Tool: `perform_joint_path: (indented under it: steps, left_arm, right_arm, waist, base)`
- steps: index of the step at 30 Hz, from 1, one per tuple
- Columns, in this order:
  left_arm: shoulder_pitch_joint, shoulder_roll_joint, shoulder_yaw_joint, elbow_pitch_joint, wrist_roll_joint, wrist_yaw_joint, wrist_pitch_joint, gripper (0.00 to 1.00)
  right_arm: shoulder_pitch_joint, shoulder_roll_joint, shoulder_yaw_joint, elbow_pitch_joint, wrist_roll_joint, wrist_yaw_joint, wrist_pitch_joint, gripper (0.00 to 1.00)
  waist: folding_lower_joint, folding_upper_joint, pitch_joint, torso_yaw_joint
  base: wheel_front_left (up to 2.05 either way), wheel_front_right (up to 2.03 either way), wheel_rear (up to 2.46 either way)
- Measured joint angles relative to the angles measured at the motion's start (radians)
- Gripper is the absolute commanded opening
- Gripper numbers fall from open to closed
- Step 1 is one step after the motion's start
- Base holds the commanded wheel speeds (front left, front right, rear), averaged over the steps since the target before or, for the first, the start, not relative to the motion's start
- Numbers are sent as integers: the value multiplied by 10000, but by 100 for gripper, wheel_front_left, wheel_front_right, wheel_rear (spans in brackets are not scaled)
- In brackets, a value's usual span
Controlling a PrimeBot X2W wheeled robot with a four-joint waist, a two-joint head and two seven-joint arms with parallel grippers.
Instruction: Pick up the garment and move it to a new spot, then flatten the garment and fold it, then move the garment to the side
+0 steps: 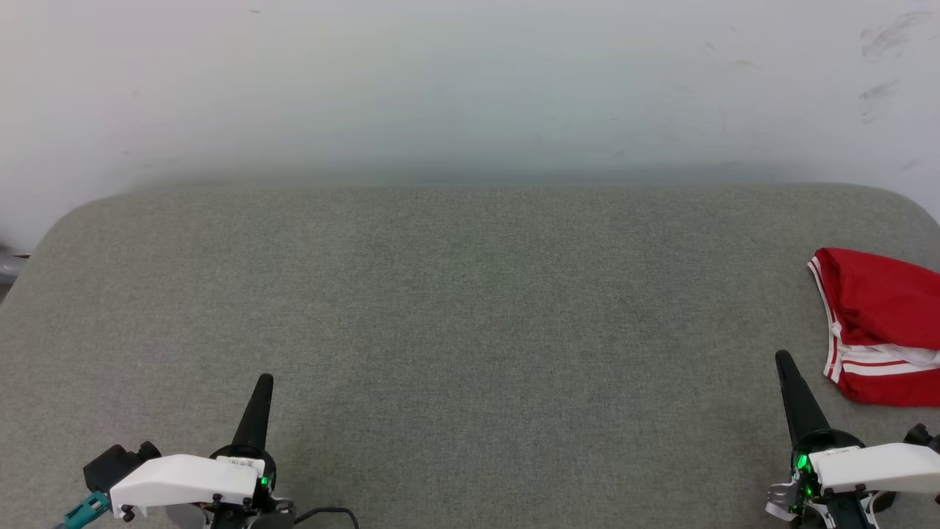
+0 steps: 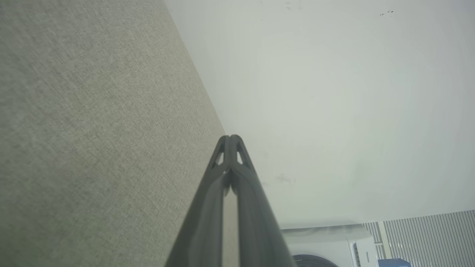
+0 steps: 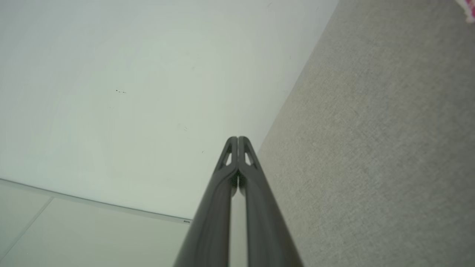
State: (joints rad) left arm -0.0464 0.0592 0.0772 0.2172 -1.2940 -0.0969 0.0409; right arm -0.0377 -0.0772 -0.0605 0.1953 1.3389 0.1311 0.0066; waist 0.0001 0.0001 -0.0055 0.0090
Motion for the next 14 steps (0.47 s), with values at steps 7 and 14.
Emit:
perform_joint_path:
  steps: [7,14]
  left_arm:
    - [-88,-19,75,59,-631,-58,134,0]
    - [-211,-33,161,111,-1231,-105,280,0]
  right_arm:
    - [-107,2,-35,92,602,0,134,0]
    - [-239,4,-69,184,1170,-2,307,0]
  waist:
    - [0,0,15,-16]
    - [0,0,31,-32]
  base:
    - [0,0,0]
    - [0,0,0]
